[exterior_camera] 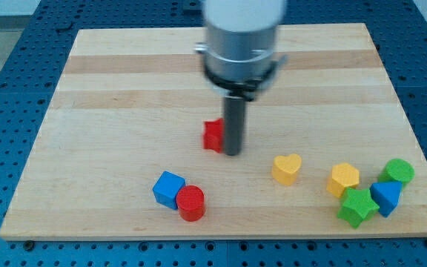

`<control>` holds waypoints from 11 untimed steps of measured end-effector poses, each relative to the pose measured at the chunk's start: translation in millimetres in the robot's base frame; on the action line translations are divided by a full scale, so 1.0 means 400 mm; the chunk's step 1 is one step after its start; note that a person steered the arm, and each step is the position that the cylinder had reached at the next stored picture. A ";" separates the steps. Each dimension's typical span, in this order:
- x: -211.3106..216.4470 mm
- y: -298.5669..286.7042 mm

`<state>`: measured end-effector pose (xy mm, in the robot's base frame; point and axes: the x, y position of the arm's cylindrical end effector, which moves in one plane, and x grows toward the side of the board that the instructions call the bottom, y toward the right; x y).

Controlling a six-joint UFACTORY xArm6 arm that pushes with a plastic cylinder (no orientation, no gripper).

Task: Move the red star towards the top left

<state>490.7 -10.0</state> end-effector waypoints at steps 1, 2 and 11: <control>-0.029 -0.186; -0.073 -0.330; -0.095 -0.164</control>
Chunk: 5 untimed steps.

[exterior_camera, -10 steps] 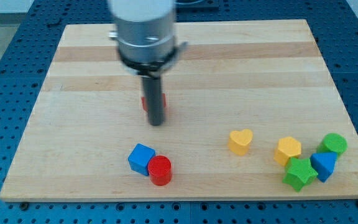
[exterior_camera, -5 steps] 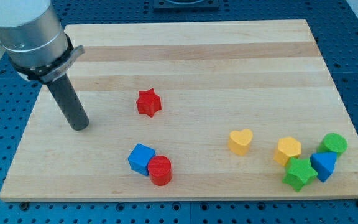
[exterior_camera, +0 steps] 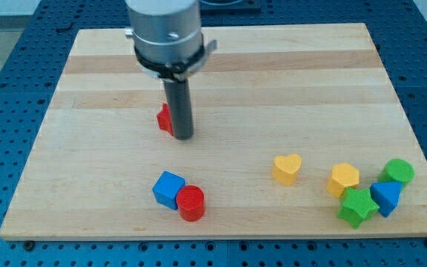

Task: Move the red star towards the top left

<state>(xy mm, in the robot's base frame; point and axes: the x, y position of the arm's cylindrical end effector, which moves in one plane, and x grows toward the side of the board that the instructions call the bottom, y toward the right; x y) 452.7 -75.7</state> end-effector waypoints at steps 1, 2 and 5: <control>-0.067 -0.123; -0.138 -0.245; -0.076 -0.275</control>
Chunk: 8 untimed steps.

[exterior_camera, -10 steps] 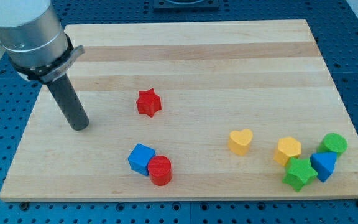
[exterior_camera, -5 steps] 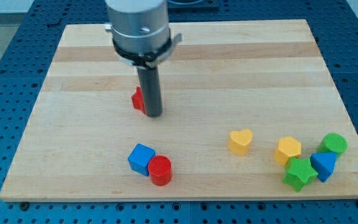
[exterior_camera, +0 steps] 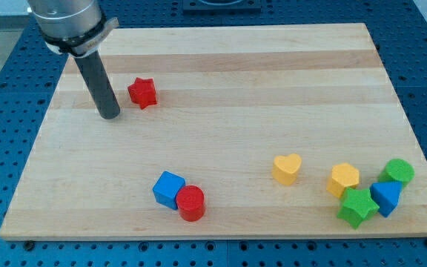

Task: Move the red star towards the top left

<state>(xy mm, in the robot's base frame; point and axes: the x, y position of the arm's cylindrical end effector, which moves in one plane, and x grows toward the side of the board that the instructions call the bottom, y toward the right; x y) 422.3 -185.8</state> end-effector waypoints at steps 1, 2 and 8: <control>-0.013 0.036; -0.082 0.038; -0.179 -0.042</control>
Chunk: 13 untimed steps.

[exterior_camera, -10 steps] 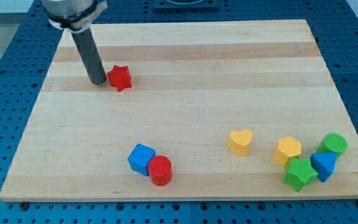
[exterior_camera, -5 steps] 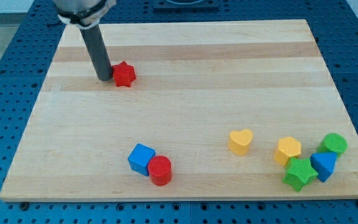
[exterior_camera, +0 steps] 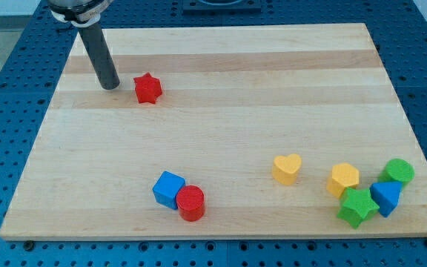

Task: Move the red star towards the top left

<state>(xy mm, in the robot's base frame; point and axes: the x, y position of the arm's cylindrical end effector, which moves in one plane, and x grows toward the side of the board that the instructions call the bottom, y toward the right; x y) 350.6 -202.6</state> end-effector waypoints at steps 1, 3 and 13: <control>0.001 -0.001; 0.120 0.026; -0.179 0.208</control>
<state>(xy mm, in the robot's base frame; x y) 278.9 -119.3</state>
